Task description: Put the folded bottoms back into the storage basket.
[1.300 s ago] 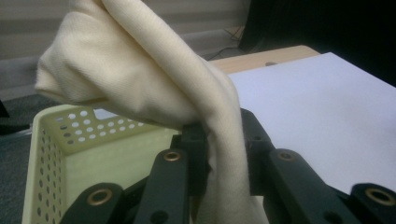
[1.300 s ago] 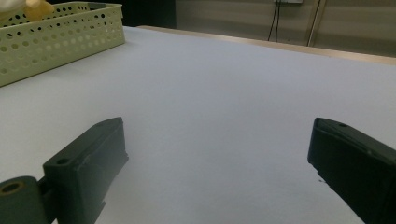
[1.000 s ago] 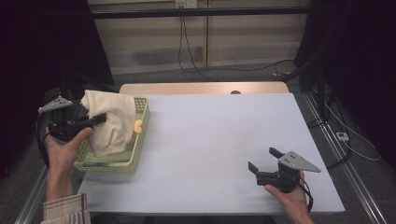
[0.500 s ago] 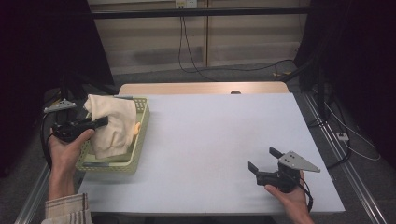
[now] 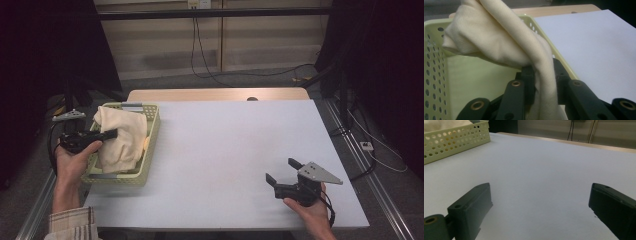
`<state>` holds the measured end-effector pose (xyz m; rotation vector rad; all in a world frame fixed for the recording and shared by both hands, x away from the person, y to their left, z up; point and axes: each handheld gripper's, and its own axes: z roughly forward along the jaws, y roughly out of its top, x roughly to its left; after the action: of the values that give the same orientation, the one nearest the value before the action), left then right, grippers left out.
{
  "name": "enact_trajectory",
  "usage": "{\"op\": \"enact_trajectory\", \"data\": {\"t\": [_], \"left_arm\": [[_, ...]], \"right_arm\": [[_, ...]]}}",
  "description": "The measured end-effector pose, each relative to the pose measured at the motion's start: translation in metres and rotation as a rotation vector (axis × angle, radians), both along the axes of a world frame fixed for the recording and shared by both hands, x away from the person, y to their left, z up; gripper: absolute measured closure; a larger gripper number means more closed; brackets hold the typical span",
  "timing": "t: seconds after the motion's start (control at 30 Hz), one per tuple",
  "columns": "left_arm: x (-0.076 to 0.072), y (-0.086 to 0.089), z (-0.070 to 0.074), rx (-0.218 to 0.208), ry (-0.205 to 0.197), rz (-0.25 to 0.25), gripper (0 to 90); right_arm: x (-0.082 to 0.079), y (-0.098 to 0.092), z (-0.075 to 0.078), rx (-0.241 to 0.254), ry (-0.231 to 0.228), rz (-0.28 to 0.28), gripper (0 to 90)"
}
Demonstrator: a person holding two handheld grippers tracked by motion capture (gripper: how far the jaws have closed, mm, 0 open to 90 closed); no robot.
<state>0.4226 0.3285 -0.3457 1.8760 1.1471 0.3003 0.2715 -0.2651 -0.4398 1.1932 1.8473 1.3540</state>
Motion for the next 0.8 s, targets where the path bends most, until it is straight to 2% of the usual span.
{"op": "enact_trajectory", "data": {"t": [0.6, 0.8], "left_arm": [[0.016, -0.009, -0.014, 0.027, 0.049, -0.026, 76.2], [0.019, -0.012, -0.016, 0.027, 0.048, -0.033, 76.1]], "right_arm": [[0.000, -0.001, 0.000, -0.001, -0.004, 0.000, 4.3], [0.000, -0.001, 0.000, -0.002, -0.003, 0.000, 4.3]]}}
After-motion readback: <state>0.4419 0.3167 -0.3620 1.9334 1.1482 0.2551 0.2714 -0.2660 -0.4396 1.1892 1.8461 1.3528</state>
